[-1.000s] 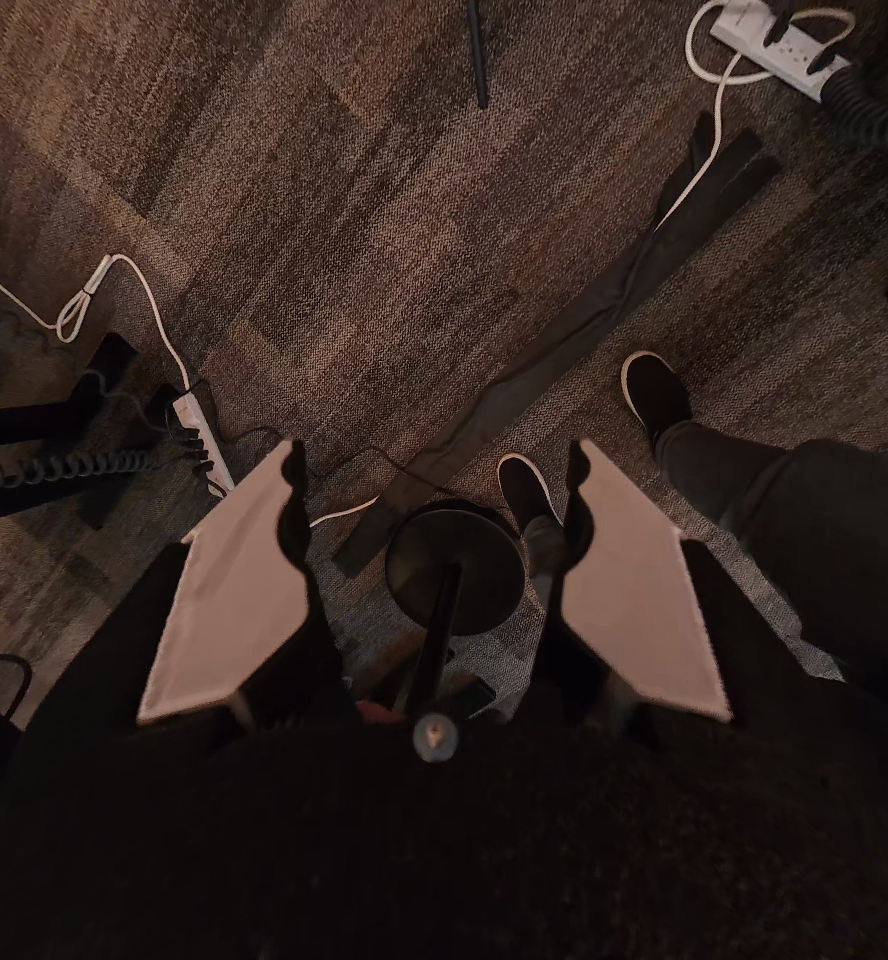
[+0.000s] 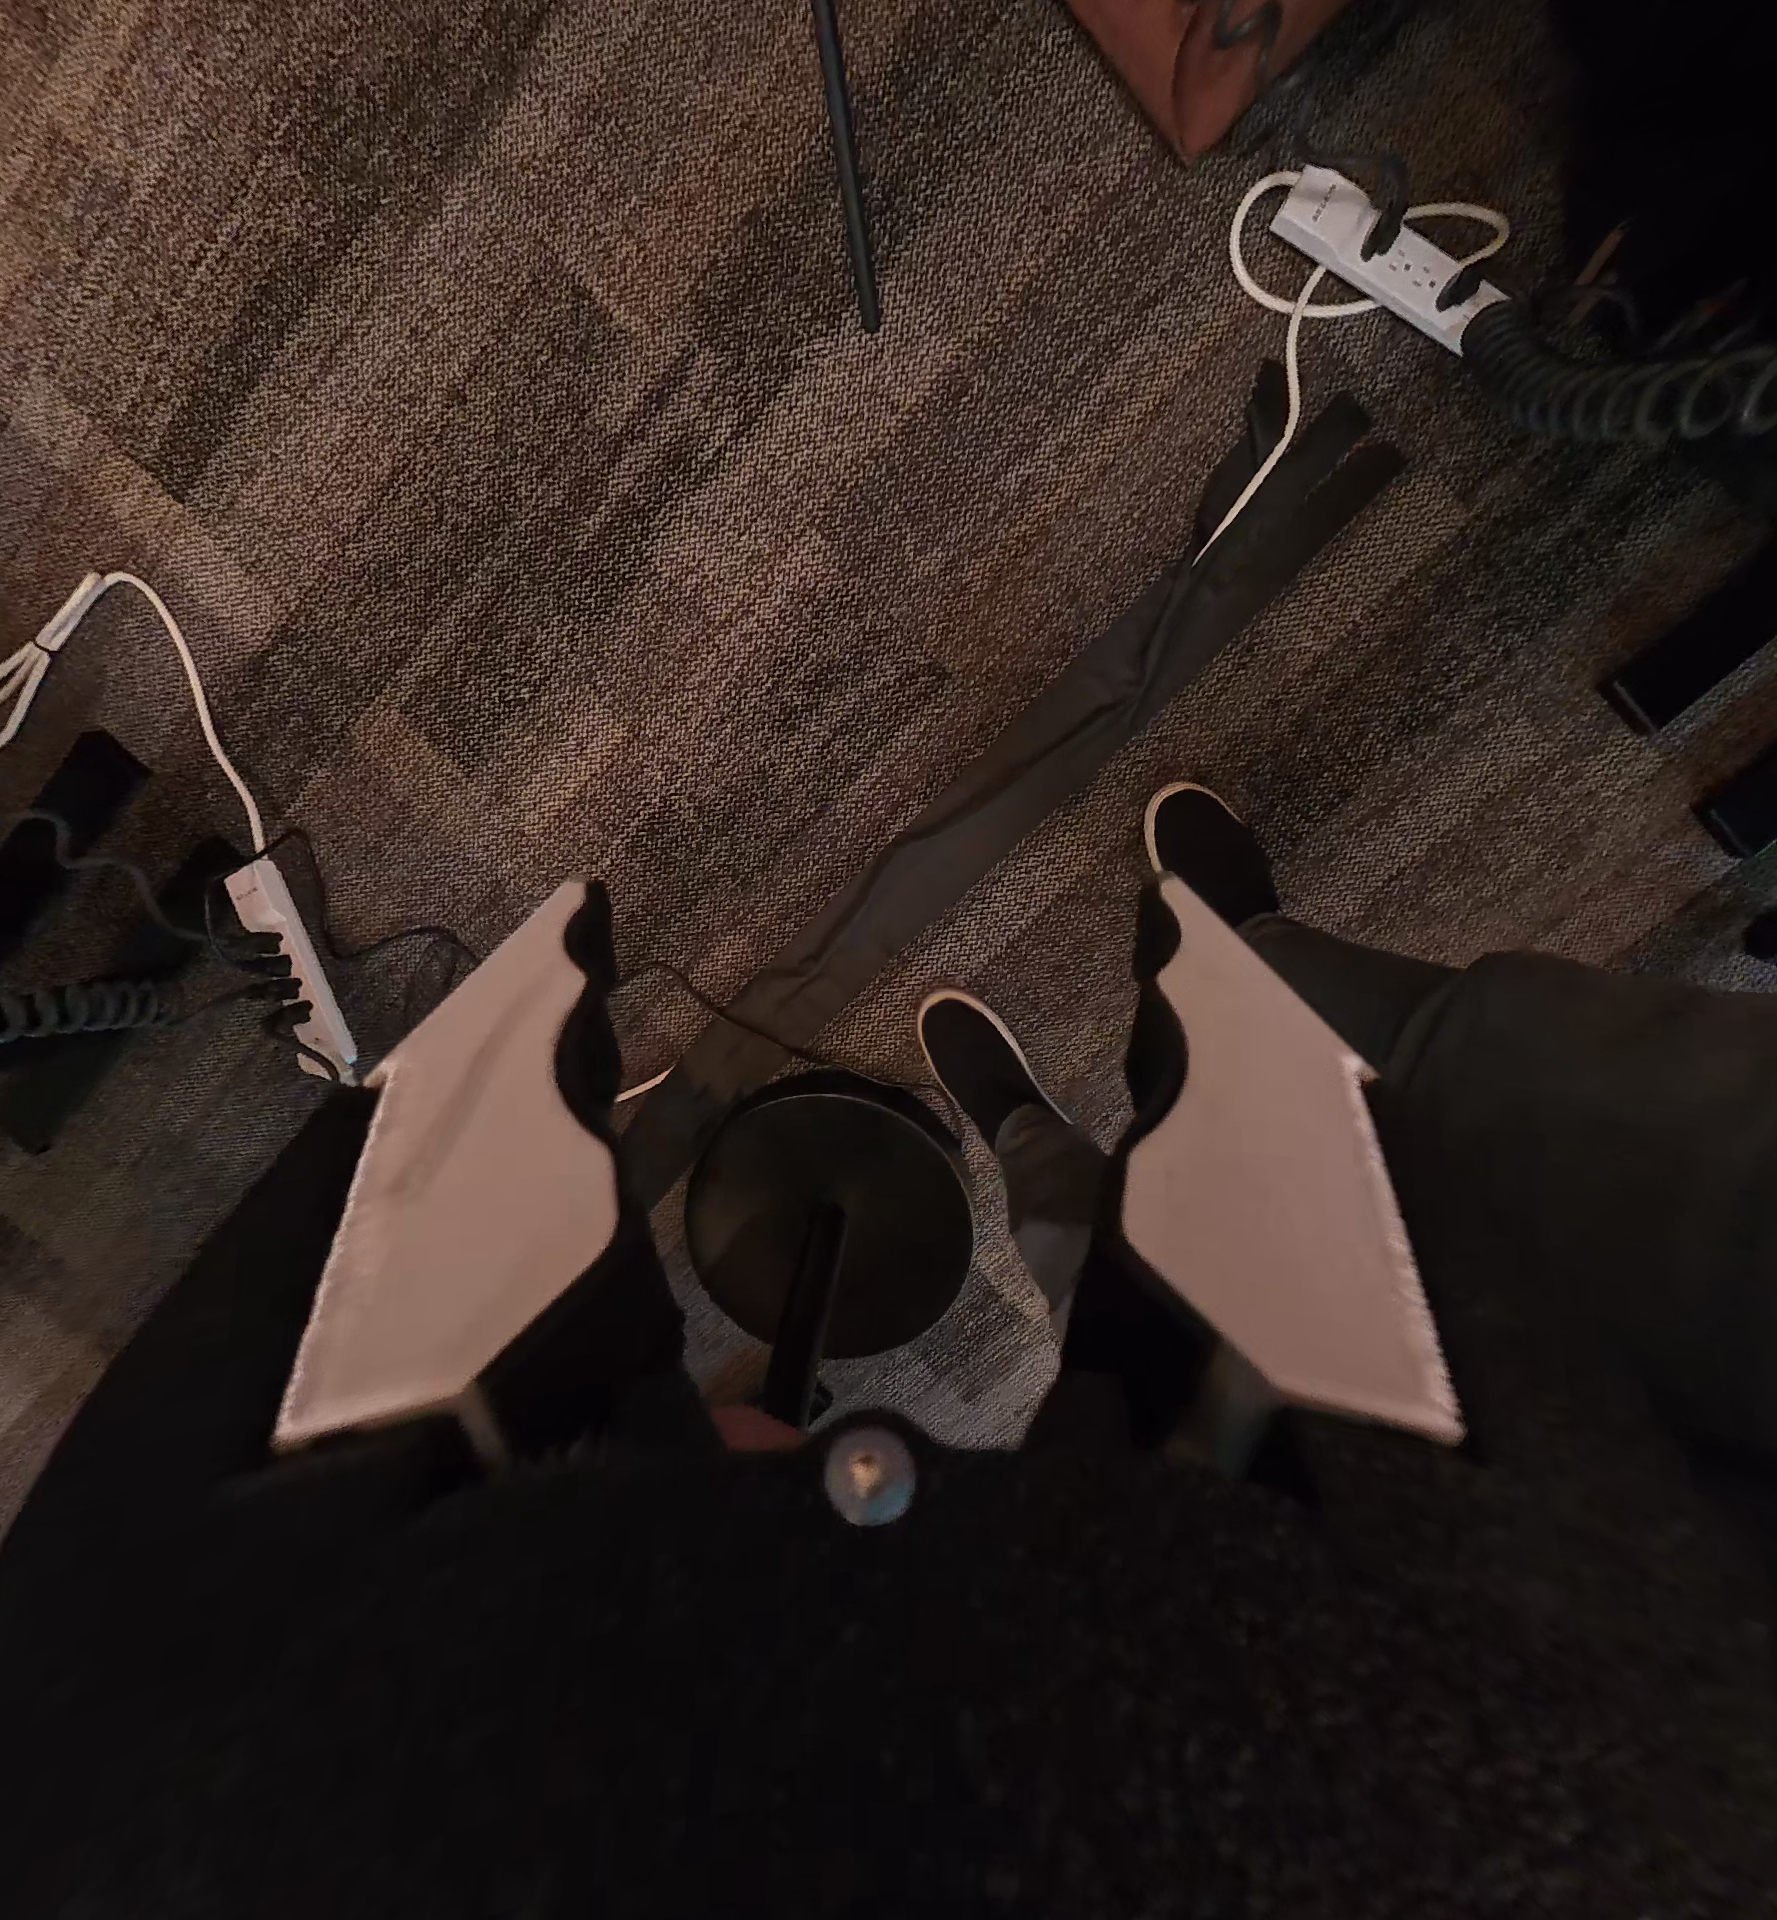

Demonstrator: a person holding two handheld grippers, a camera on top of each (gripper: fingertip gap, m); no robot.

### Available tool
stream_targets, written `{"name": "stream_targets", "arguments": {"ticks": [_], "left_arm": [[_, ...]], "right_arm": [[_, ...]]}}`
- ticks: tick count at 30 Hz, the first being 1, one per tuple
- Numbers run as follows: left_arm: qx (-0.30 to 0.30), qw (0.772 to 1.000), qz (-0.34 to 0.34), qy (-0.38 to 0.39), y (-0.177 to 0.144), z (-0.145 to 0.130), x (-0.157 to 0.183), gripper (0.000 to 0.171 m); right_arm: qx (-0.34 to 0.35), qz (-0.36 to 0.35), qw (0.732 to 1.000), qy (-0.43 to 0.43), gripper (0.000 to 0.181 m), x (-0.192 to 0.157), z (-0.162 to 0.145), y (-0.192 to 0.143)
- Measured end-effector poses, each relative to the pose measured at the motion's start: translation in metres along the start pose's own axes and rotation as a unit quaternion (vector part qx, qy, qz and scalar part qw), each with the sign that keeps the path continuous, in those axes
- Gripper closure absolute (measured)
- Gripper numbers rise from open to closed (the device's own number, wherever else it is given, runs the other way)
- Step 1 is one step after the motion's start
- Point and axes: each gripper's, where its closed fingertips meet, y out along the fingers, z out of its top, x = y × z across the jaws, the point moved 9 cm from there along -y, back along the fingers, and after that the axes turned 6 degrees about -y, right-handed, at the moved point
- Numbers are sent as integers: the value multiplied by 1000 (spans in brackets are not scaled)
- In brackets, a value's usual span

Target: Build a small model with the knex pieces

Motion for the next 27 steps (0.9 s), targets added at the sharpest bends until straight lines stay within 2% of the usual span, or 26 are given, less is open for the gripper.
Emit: {"name": "stream_targets", "arguments": {"ticks": [3,5,8,10,12,13,15,17,19,20,21,25,27], "left_arm": [[8,1000,-3,-11,-2,-8,1,73],[17,999,-12,-26,-4,-10,3,73],[35,999,-28,-21,-4,-5,13,74],[43,998,-40,-18,-3,-3,21,74],[50,997,-62,-17,-2,-1,33,74],[52,996,-75,-14,0,0,41,75],[46,994,-97,2,7,0,54,74],[49,993,-105,17,10,-1,60,74],[48,992,-116,8,11,-4,61,74],[47,992,-116,7,10,-8,59,74],[46,992,-115,4,10,-12,57,75],[37,993,-110,-19,12,-27,44,75],[34,993,-109,-24,13,-32,41,75]], "right_arm": [[3,-76,996,-36,159,-26,-2,-15],[52,-117,991,-38,164,-51,3,-35],[84,-221,970,-61,163,-83,6,-61],[128,-302,941,-84,160,-121,14,-89],[209,-355,903,-119,162,-163,20,-106],[203,-358,904,-120,161,-167,18,-96],[166,-275,945,-61,151,-161,10,-66],[181,-265,946,-36,160,-151,6,-62],[177,-223,958,-10,166,-142,5,-65],[176,-207,962,-10,166,-143,6,-65],[177,-190,965,-20,175,-147,5,-63],[183,-162,970,-20,175,-160,1,-64],[181,-148,972,-20,169,-163,1,-65]]}}
